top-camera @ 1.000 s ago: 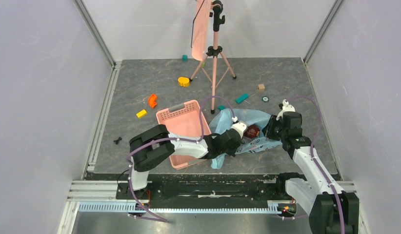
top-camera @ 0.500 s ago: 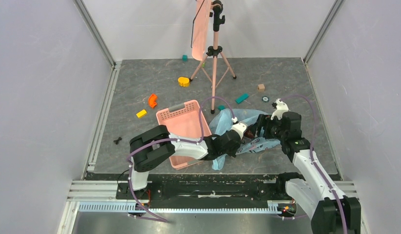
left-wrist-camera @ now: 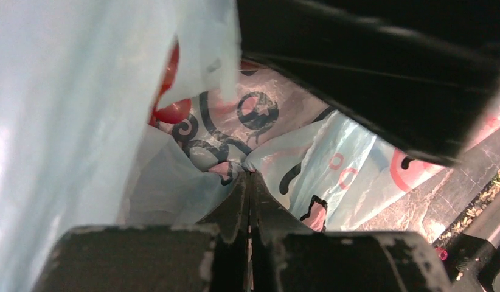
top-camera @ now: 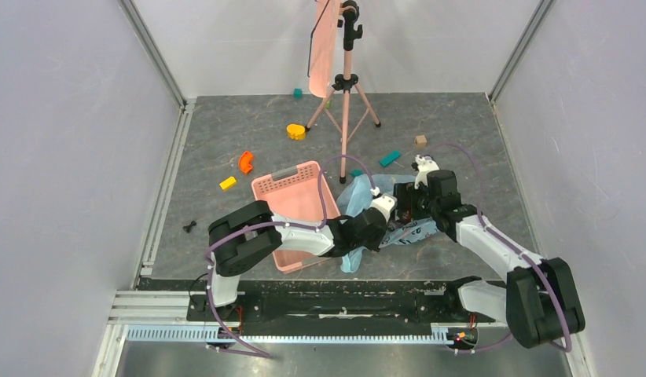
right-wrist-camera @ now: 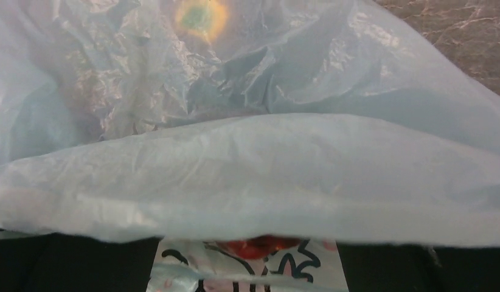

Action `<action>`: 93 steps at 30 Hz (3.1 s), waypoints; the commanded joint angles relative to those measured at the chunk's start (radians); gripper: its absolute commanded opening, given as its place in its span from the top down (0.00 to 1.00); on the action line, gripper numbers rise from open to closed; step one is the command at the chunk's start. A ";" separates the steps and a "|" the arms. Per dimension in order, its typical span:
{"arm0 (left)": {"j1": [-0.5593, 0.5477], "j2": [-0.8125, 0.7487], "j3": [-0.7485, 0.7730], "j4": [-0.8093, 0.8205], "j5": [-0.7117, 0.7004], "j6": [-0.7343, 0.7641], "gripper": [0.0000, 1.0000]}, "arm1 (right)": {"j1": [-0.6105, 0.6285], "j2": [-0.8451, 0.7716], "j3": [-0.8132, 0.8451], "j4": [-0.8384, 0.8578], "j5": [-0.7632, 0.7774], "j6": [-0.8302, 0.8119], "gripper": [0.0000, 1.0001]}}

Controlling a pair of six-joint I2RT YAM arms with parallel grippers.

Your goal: Take the fake fruits out of the plastic bag

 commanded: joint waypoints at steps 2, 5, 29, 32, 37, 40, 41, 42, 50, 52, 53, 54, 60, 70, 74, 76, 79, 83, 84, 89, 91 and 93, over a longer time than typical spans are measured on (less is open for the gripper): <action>-0.016 -0.002 -0.010 0.040 0.021 0.006 0.98 | 0.034 0.086 0.058 0.073 0.080 -0.019 0.01; -0.016 -0.004 -0.010 0.040 0.021 0.008 0.98 | 0.044 0.134 0.066 0.081 0.074 -0.028 0.01; 0.006 -0.358 0.034 -0.079 0.079 0.009 0.59 | 0.050 -0.198 0.162 -0.189 0.063 0.059 0.50; 0.010 -0.433 0.028 -0.096 0.102 0.006 0.58 | 0.050 -0.237 0.176 -0.225 -0.006 0.071 0.50; 0.017 -0.605 0.009 -0.182 0.084 0.005 0.56 | 0.050 -0.295 0.208 -0.277 -0.139 0.076 0.50; 0.026 -0.727 -0.020 -0.257 0.044 0.000 0.55 | 0.051 -0.323 0.216 -0.248 -0.348 0.055 0.50; 0.030 -0.778 -0.037 -0.276 0.029 -0.004 0.54 | 0.055 -0.336 0.214 -0.226 -0.404 0.065 0.50; 0.031 -0.816 -0.052 -0.304 0.013 -0.006 0.54 | 0.065 -0.351 0.215 -0.210 -0.422 0.082 0.50; 0.065 -1.186 -0.191 -0.550 -0.145 -0.075 0.49 | 0.277 -0.326 0.318 -0.147 -0.307 0.163 0.51; 0.065 -1.253 -0.213 -0.592 -0.178 -0.090 0.49 | 0.381 -0.287 0.344 -0.129 -0.230 0.171 0.50; 0.066 -1.280 -0.225 -0.620 -0.197 -0.099 0.48 | 0.436 -0.255 0.366 -0.118 -0.195 0.173 0.51; 0.066 -1.300 -0.233 -0.633 -0.210 -0.104 0.48 | 0.485 -0.233 0.380 -0.108 -0.162 0.174 0.51; 0.065 -1.405 -0.247 -0.730 -0.262 -0.134 0.48 | 0.716 0.010 0.515 -0.087 0.058 0.154 0.51; 0.066 -1.538 -0.220 -0.856 -0.313 -0.137 0.48 | 0.775 0.359 0.585 0.031 0.133 0.166 0.50; 0.065 -1.562 -0.230 -0.874 -0.315 -0.136 0.49 | 0.800 0.465 0.562 0.148 0.142 0.195 0.48; 0.065 -1.565 -0.231 -0.881 -0.314 -0.136 0.49 | 0.808 0.507 0.558 0.204 0.138 0.212 0.47; 0.065 -1.566 -0.231 -0.882 -0.306 -0.131 0.49 | 0.824 0.572 0.575 0.230 0.146 0.222 0.45; 0.065 -1.566 -0.236 -0.880 -0.300 -0.124 0.48 | 0.837 0.621 0.582 0.243 0.157 0.228 0.43; 0.065 -1.567 -0.236 -0.881 -0.300 -0.125 0.48 | 0.839 0.630 0.583 0.243 0.157 0.231 0.41; 0.065 -1.582 -0.250 -0.874 -0.301 -0.128 0.47 | 0.844 0.666 0.577 0.238 0.181 0.236 0.34; 0.065 -1.581 -0.250 -0.874 -0.301 -0.128 0.47 | 0.845 0.679 0.576 0.238 0.181 0.236 0.32; 0.065 -1.584 -0.252 -0.875 -0.300 -0.129 0.48 | 0.844 0.689 0.579 0.237 0.179 0.236 0.29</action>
